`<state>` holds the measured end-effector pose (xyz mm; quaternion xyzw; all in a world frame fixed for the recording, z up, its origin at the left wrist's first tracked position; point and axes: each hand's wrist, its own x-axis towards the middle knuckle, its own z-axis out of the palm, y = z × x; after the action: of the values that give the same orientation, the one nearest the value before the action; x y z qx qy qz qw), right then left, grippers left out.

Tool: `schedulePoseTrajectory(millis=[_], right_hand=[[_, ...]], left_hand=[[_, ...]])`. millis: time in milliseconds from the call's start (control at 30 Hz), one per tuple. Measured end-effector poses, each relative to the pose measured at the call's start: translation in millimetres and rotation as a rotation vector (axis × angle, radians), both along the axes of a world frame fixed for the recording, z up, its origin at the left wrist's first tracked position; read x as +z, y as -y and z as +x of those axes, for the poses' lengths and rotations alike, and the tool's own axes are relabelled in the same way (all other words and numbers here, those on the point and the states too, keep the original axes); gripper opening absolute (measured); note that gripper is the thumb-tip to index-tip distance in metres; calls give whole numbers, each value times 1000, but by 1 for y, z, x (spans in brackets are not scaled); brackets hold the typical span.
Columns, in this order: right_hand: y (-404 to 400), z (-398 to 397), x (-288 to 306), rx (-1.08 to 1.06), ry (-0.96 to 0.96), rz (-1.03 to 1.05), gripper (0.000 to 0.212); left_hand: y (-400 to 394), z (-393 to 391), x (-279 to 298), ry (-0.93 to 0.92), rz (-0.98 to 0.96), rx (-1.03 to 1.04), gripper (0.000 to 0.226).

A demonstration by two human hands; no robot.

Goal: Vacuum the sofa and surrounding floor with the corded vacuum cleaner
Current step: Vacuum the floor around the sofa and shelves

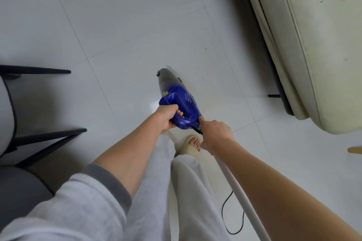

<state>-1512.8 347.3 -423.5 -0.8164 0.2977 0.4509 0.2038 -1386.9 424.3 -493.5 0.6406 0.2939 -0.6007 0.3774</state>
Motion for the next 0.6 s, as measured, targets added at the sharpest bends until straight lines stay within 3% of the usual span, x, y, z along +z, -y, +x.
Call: schedulePoseTrajectory(millis=[300, 600], right_hand=[[-14, -9, -2, -71, -21, 71, 67], [20, 22, -15, -126, 143, -39, 38]], left_hand=[[-9, -4, -8, 3, 33, -81, 13], [43, 35, -2, 78, 14, -129, 17]])
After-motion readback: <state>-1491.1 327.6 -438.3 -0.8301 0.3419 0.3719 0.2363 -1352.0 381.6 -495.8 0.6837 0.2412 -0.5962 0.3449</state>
